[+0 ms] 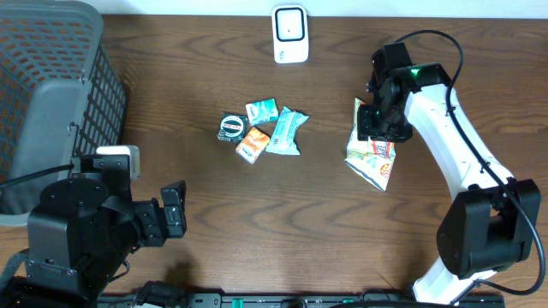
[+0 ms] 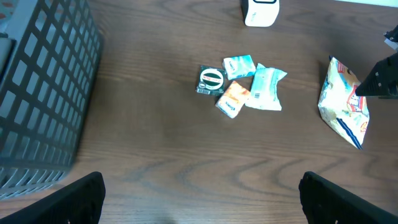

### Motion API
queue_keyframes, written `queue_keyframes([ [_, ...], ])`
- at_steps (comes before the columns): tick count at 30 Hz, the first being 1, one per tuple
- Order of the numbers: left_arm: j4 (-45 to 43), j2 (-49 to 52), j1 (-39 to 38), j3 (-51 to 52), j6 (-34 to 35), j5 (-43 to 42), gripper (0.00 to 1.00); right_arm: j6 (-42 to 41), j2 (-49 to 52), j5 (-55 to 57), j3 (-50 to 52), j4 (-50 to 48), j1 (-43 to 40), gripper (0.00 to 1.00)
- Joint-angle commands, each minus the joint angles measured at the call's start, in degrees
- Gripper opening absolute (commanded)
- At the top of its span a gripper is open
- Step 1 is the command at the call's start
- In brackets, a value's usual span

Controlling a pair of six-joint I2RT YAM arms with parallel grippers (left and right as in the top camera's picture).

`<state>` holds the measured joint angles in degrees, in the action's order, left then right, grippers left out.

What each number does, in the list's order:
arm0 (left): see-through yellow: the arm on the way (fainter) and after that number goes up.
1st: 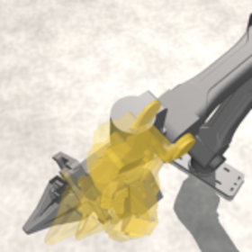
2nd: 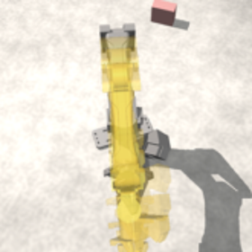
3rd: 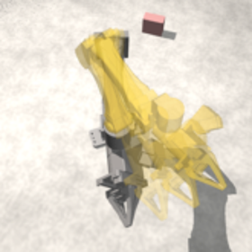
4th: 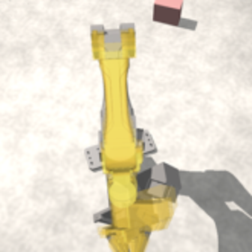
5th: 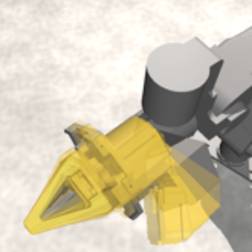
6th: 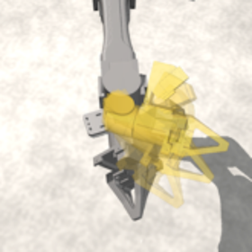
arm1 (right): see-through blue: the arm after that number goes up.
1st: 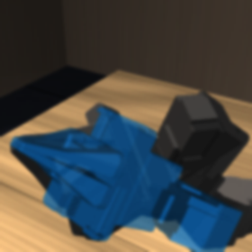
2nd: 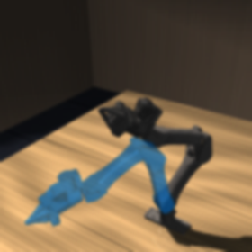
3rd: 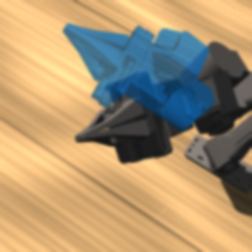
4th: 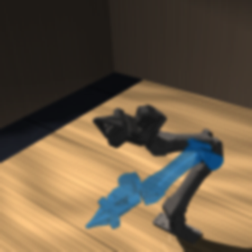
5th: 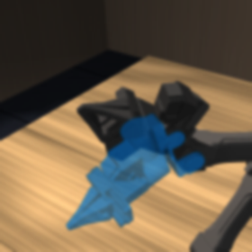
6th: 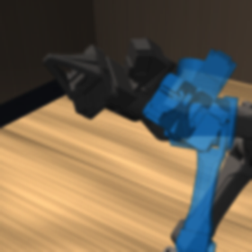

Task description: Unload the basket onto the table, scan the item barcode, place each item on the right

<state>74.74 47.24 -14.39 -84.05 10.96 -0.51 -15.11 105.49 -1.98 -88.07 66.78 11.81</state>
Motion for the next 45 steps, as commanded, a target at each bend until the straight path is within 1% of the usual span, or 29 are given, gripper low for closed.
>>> queue_keyframes([
  [1, 0.07, 0.13, 0.2, -0.52, 0.72, 0.09, 0.98, -0.72, 0.07, -0.59, -0.22, 0.04, 0.28, 0.54],
  [3, 0.07, 0.13, 0.2, -0.52, 0.72, 0.09, 0.98, -0.72, 0.07, -0.59, -0.22, 0.02, 0.28, 0.54],
  [5, 0.07, 0.13, 0.2, -0.52, 0.72, 0.09, 0.98, -0.74, 0.07, -0.66, -0.22, -0.35, 0.28, 0.58],
  [7, 0.07, 0.13, 0.2, -0.52, 0.72, 0.09, 0.98, -0.72, 0.04, -1.77, -0.22, -0.7, 0.26, 0.58],
  [12, 0.07, 0.13, 0.2, -0.52, 0.7, 0.09, 0.98, -0.66, 0.02, -4.22, -1.33, -0.52, 0.09, 0.57],
  [17, 0.07, 0.13, 0.2, -0.52, 0.72, 0.09, 0.98, 1.38, 0.02, -4.2, -5.51, 2.64, -0.7, 0.56],
  [18, 0.07, 0.13, 0.2, -0.52, 0.72, 0.09, 0.98, 2.23, 0.02, -4.2, -6.64, 3.69, -0.83, 0.54],
  [19, 0.07, 0.13, 0.2, -0.52, 0.72, 0.09, 0.98, 2.6, 0.02, -4.2, -7.41, 4.46, -0.87, 0.5],
  [20, 0.07, 0.13, 0.2, -0.52, 0.72, 0.09, 0.98, 2.91, 0.02, -4.2, -8.2, 5.33, -0.92, 0.41],
  [21, 0.07, 0.13, 0.2, -0.52, 0.7, 0.09, 0.98, 3.04, 0.02, -4.17, -8.76, 6.16, -0.9, 0.27],
  [22, 0.07, 0.13, 0.2, -0.52, 0.72, 0.09, 0.98, 3.02, 0.02, -4.2, -9.01, 6.73, -0.9, 0.18],
  [23, 0.07, 0.13, 0.2, -0.52, 0.72, 0.09, 0.98, 3.02, 0.02, -4.2, -9.01, 7.17, -0.9, 0.13],
  [26, 0.07, 0.13, 0.2, -0.52, 0.72, 0.09, 0.98, 2.99, 0.04, -4.2, -8.52, 8.98, -0.85, 0.12],
  [29, 0.07, 0.13, 0.2, -0.52, 0.72, 0.09, 0.98, 3.02, 0.04, -3.15, -7.76, 11.32, -0.85, 0.05],
  [31, 0.07, 0.13, 0.2, -0.52, 0.72, 0.09, 0.98, 2.97, 0.04, -1.09, -6.8, 12.5, -0.85, 0.02],
  [35, 0.07, 0.13, 0.2, -0.52, 0.72, 0.09, 0.98, 2.95, 0.04, 0.33, -3.28, 11.65, -0.85, 0.02],
  [38, 0.07, 0.13, 0.2, -0.52, 0.72, 0.09, 0.98, 2.86, 0.04, 0.35, 0.85, 8.39, -0.9, 0.02],
  [41, 0.07, 0.13, 0.2, -0.52, 0.72, 0.09, 0.98, 1.29, 0.07, 0.35, 6.16, 1.75, -0.96, 0.06],
  [45, 0.07, 0.13, 0.2, -0.52, 0.72, 0.09, 0.98, -2.34, 0.07, 0.28, 13.57, -7.39, -0.81, 0.03],
])
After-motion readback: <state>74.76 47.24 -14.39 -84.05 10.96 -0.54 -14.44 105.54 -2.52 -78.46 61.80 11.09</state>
